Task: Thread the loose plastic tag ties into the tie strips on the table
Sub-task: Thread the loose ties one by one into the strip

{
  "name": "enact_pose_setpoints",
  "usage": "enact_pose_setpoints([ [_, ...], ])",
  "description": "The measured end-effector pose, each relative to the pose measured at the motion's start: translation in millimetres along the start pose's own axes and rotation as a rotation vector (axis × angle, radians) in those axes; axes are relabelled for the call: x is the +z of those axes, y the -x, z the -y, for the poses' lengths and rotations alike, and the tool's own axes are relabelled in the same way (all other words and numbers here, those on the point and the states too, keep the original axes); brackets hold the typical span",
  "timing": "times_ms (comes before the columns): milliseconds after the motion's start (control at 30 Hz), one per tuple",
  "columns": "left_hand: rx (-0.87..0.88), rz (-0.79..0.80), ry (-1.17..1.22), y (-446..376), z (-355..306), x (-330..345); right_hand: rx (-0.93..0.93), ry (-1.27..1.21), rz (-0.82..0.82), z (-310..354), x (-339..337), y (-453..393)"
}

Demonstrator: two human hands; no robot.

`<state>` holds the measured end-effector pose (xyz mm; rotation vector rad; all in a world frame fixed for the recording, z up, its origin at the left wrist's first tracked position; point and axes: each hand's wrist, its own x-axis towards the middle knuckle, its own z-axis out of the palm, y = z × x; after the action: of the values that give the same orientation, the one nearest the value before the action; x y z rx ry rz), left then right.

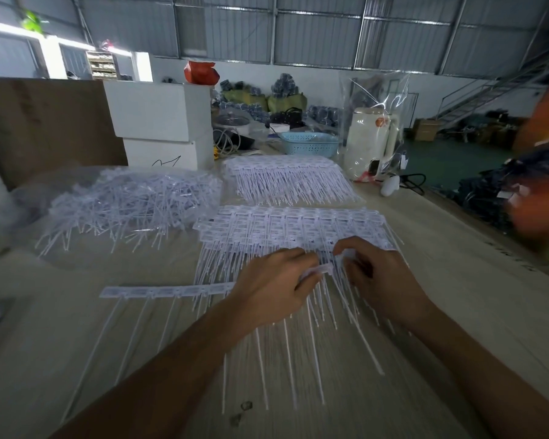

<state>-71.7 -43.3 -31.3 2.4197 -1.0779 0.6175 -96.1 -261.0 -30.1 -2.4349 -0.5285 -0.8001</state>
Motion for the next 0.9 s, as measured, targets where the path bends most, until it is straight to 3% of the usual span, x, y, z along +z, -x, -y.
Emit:
enact_pose_setpoints([
  [67, 0.033, -0.030, 0.005, 2, -3, 0, 0.065, 0.101, -0.085, -9, -8, -3],
  [167, 0.042, -0.071, 0.000, 2, -8, -1, 0.189, 0.007, -0.147, -22, -25, -2],
  [500, 0.004, -0.082, 0.113, 2, -7, -2, 0.158, -0.323, 0.247, 28, -2, 3],
  [700, -0.004, 0.015, 0.272, -1, -4, 0, 0.280, -0.474, 0.187, 25, -9, -2],
  [900, -0.042, -0.008, 0.149, 1, -1, -2, 0.392, -0.620, 0.171, 23, -10, -1],
])
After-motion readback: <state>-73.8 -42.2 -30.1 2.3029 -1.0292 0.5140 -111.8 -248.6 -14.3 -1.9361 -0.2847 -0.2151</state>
